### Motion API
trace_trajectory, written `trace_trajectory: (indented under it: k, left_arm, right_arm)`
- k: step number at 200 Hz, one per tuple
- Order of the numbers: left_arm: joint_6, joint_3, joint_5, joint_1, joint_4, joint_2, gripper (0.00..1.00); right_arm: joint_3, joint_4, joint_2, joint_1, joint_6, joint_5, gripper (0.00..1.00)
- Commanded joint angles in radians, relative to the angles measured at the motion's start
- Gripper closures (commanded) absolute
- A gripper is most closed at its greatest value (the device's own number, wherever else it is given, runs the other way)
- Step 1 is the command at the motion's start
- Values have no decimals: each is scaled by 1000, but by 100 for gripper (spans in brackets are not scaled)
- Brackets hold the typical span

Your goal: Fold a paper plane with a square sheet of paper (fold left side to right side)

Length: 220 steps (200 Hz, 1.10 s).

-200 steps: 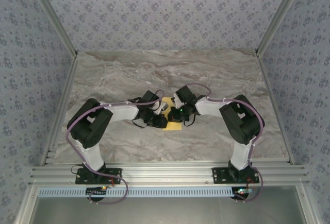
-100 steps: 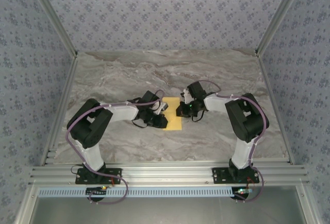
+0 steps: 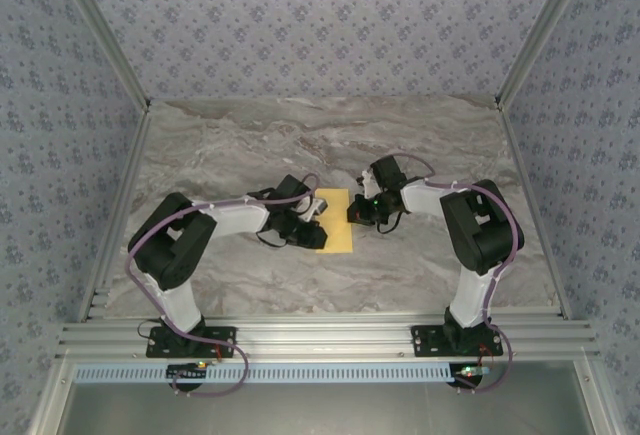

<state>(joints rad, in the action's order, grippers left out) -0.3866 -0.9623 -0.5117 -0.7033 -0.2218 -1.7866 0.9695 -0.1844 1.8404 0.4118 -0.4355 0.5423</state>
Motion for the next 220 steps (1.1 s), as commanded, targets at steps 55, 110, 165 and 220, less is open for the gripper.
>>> trace_trajectory:
  k: [55,110,165,220]
  left_arm:
    - [43,-200,-93,-23,-92,-106,77]
    - [71,-253,-64,-37,-130,-168,77]
    - [81,-204,-25,-36,-147,-164,78]
    - [66,-113,-19,-34,-115,-122,78]
  right_arm:
    - [4,-55,33,-11,23,-67,98]
    - [5,-70,31,-12,29,-76,98]
    - [6,-97,31,-12,43,-96,98]
    - [18,-125,39,-13,52,-113,98]
